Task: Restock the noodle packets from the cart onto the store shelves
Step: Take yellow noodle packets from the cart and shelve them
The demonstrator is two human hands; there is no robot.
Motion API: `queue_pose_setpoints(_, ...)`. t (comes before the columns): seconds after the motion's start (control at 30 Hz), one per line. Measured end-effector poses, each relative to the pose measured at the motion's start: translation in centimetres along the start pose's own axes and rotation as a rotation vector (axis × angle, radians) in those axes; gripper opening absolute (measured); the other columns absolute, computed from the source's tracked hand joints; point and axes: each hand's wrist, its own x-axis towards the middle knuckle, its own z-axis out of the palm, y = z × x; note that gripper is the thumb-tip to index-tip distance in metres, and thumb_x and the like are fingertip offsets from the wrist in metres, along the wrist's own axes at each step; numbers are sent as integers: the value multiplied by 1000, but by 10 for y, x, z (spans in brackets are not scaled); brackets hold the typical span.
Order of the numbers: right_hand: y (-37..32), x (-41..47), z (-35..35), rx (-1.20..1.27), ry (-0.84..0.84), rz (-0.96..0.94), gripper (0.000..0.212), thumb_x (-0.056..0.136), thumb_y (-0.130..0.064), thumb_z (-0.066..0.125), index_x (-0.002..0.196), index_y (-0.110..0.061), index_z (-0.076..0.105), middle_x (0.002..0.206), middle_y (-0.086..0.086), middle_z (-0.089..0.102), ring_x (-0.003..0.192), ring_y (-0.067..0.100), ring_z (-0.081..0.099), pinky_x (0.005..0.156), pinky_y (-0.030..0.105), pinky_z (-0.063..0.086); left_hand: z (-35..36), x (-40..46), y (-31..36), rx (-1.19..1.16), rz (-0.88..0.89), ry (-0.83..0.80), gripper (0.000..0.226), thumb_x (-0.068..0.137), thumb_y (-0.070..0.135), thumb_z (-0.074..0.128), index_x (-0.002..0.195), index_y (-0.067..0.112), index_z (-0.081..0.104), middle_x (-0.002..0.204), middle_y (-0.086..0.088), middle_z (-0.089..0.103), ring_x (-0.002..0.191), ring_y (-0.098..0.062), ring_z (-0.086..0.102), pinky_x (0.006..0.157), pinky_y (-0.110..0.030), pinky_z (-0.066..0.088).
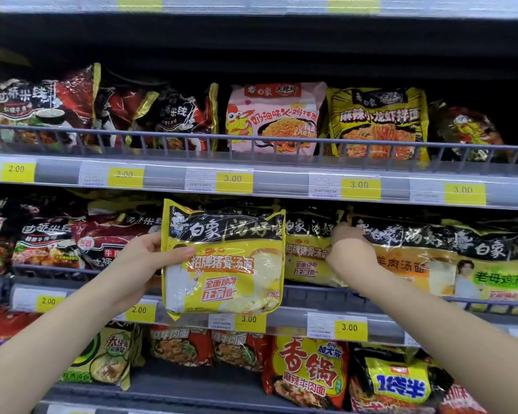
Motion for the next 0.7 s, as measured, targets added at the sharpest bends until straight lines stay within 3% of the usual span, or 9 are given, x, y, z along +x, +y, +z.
queue_pose_setpoints(0.1, 1, 1, 11, -162, 52, -21, 62, 89, 1, 53, 141, 10, 21, 134, 16, 49, 118, 27, 56, 88, 32, 50, 2, 2, 1, -29, -15, 8, 45, 50, 31, 86, 82, 9, 65, 72, -5, 70, 59, -12, 68, 45, -17, 48)
queue_pose_setpoints(0.17, 3, 1, 16, -191, 124, -34, 52, 91, 1, 49, 137, 11, 27, 131, 17, 51, 114, 27, 59, 83, 31, 51, 1, 0, 3, -1, -18, 9, 46, 50, 34, 85, 83, 9, 66, 73, -3, 71, 65, -13, 68, 48, -17, 48)
queue_pose_setpoints(0.23, 7, -2, 24, -264, 307, -81, 40, 89, -5, 55, 125, 10, 46, 114, 15, 61, 96, 23, 66, 65, 29, 49, -1, -1, 3, 40, -13, 17, 75, 27, 52, 89, 86, 11, 68, 80, -3, 74, 75, -16, 69, 60, -23, 49)
queue_pose_setpoints(0.3, 4, -12, 24, -365, 378, -27, 42, 66, -22, 78, 100, 3, 69, 78, 6, 68, 57, 10, 64, 40, 22, 37, -3, 0, 3, 35, -21, 45, 69, 35, 48, 89, 88, 9, 68, 87, -7, 73, 87, -23, 68, 69, -30, 47)
queue_pose_setpoints(0.37, 5, -8, 31, -361, 467, -45, 44, 50, -20, 84, 86, 3, 75, 63, 7, 66, 43, 10, 57, 32, 18, 31, -4, 0, 5, 11, -19, 56, 60, 42, 42, 87, 87, 9, 68, 86, -8, 73, 89, -27, 68, 70, -32, 47)
queue_pose_setpoints(0.43, 7, -2, 36, -333, 583, -79, 38, 66, -7, 69, 98, 15, 68, 77, 24, 69, 56, 25, 66, 43, 24, 49, -4, 1, 4, 24, -3, 49, 69, 33, 48, 89, 87, 11, 68, 84, -5, 74, 82, -23, 70, 69, -32, 48)
queue_pose_setpoints(0.53, 6, -6, 32, -262, 781, -160, 41, 75, 11, 53, 114, 25, 52, 104, 42, 60, 87, 47, 66, 70, 47, 58, -6, 1, 4, 14, -2, 50, 38, 57, 28, 79, 88, 9, 67, 80, -3, 74, 81, -24, 67, 70, -32, 46)
queue_pose_setpoints(0.63, -4, -28, 14, -57, 463, -290, 51, 87, -13, 61, 130, 9, 44, 123, 29, 54, 105, 40, 60, 77, 42, 53, -6, 3, 5, 28, -15, 52, 18, 70, 16, 72, 85, 8, 66, 76, -3, 72, 77, -22, 66, 67, -31, 46)
queue_pose_setpoints(0.7, -10, -49, 1, 382, 177, -379, 38, 98, -41, 39, 94, -8, 58, 86, 13, 62, 82, 28, 63, 64, 32, 44, -5, 3, 6, 29, -32, 45, 10, 75, 13, 70, 83, 9, 65, 68, 1, 71, 69, -18, 65, 60, -27, 47)
